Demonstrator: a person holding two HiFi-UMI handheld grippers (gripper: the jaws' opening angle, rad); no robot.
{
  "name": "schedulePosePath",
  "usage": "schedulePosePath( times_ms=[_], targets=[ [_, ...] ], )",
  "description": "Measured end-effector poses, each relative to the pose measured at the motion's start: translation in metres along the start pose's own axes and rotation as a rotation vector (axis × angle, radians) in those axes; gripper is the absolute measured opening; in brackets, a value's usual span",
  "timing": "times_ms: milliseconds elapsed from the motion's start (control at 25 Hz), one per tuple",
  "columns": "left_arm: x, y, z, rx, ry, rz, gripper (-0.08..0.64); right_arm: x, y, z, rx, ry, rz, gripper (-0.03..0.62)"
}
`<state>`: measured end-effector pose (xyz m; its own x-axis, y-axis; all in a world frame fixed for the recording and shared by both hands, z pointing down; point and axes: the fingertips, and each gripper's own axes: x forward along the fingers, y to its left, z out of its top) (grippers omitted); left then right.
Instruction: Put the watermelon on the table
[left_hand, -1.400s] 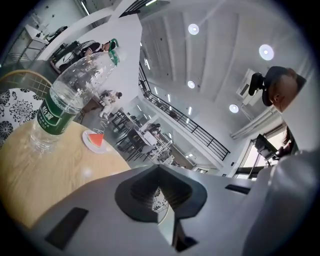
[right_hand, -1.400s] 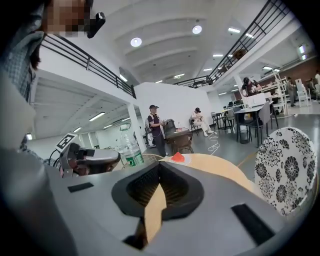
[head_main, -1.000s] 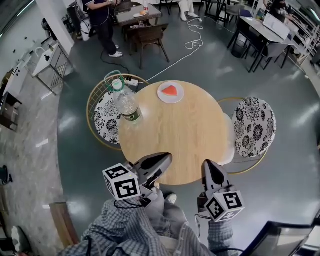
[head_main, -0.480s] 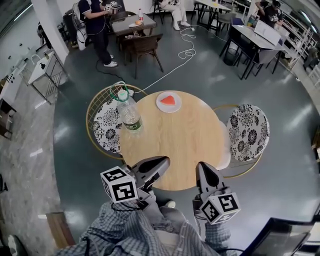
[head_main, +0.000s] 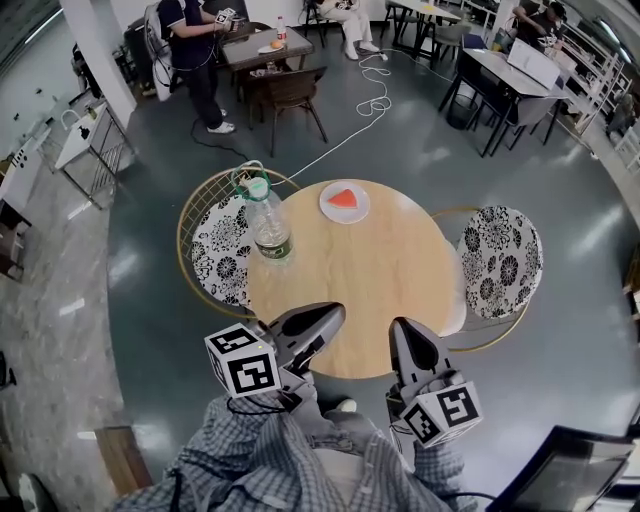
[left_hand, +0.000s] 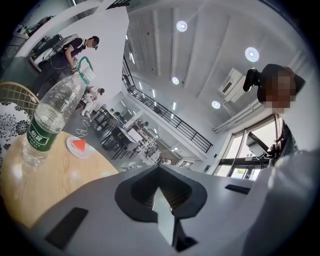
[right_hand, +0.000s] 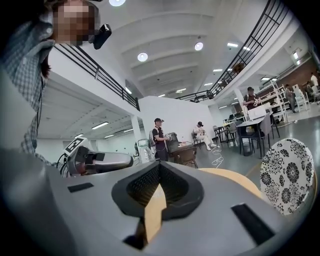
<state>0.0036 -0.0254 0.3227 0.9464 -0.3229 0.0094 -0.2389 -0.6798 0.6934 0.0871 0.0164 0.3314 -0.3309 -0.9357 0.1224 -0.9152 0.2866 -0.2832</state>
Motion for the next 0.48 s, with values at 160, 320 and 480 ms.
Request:
schedulePosePath(
  times_ms=[160, 320, 480],
  targets=[
    [-0.0030, 0.0007, -0.0021, -0.008, 0.005, -0.007, 0.006, 0.0015, 0.0044, -0.0016, -0.001, 0.006, 0.001, 0.009],
    [-0.0057, 0.0017, -0.0018, -0.011, 0.008, -0.006, 0.006, 0.0033, 0.0077, -0.0001, -0.009, 0.012, 0.001, 0.009],
    [-0.0074, 0.0052, -0.0016, -0.019, 0.009, -0.003, 0.006, 0.0058, 0.0080, -0.0004, -0.010, 0.015, -0.002, 0.009]
  ],
)
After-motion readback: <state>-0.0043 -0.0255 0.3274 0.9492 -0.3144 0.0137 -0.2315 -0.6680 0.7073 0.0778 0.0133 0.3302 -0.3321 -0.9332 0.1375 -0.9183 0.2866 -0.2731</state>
